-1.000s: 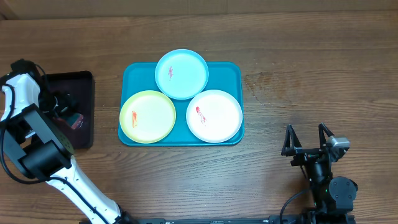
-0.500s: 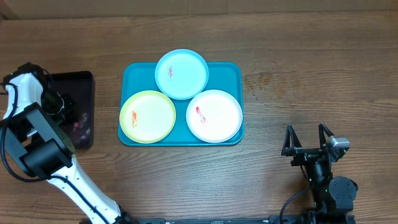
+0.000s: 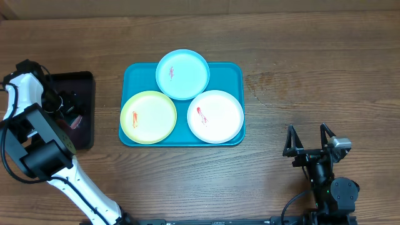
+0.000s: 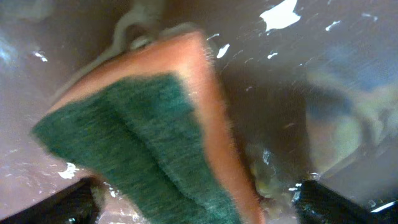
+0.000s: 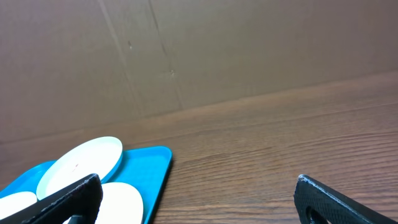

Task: Clean dirty plates on tray and stack at the side
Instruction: 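Lift the sponge with the left gripper and carry it toward the yellow plate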

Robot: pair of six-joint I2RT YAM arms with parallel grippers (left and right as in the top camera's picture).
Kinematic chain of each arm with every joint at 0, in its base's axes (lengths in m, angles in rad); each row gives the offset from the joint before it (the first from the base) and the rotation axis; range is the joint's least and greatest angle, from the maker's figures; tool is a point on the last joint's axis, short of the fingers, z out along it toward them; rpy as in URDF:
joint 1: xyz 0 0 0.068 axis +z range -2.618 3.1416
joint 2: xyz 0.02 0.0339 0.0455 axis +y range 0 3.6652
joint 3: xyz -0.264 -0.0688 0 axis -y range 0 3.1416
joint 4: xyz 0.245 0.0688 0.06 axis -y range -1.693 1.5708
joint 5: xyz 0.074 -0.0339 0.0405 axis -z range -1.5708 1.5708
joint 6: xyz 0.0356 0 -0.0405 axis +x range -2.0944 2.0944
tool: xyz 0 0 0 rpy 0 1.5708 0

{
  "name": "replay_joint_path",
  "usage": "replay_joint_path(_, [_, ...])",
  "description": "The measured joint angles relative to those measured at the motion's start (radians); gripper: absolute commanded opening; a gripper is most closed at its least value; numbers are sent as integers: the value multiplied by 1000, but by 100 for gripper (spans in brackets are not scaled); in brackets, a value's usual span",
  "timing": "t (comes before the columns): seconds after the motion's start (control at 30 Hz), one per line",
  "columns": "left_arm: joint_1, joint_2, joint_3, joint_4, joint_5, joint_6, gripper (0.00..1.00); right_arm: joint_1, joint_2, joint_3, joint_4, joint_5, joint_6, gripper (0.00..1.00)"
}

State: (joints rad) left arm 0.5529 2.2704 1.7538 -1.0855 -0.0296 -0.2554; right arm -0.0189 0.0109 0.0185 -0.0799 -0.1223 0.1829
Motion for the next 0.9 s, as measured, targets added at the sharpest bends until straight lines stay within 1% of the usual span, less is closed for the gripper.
replay_joint_path(0.03, [-3, 0, 0, 3, 2, -1, 42, 0, 0, 0, 0, 0, 0, 100])
replay_joint_path(0.07, [-7, 0, 0, 11, 3, -2, 31, 0, 0, 0, 0, 0, 0, 100])
replay_joint_path(0.17, [-15, 0, 2, 15, -13, -5, 17, 0, 0, 0, 0, 0, 0, 100])
replay_joint_path(0.2, [-16, 1, 5, 5, -23, -3, 4, 0, 0, 0, 0, 0, 0, 100])
replay_joint_path(0.33, [-12, 28, 62, -91, -66, -4, 4, 0, 0, 0, 0, 0, 0, 100])
replay_joint_path(0.4, [-9, 53, 127, -167, -77, -4, 4, 0, 0, 0, 0, 0, 0, 100])
replay_joint_path(0.5, [-7, 72, 261, -283, -85, -4, 4, 0, 0, 0, 0, 0, -1, 100])
replay_joint_path(0.6, [-7, 73, 433, -386, -80, -7, 4, 0, 0, 0, 0, 0, 0, 100])
replay_joint_path(0.73, [-7, 68, 647, -508, -14, -7, 4, 0, 0, 0, 0, 0, 0, 100])
replay_joint_path(0.8, [-7, 66, 704, -526, 19, -7, 4, 0, 0, 0, 0, 0, 0, 100])
replay_joint_path(0.9, [-8, 60, 712, -508, 45, -7, 4, 0, 0, 0, 0, 0, 0, 100])
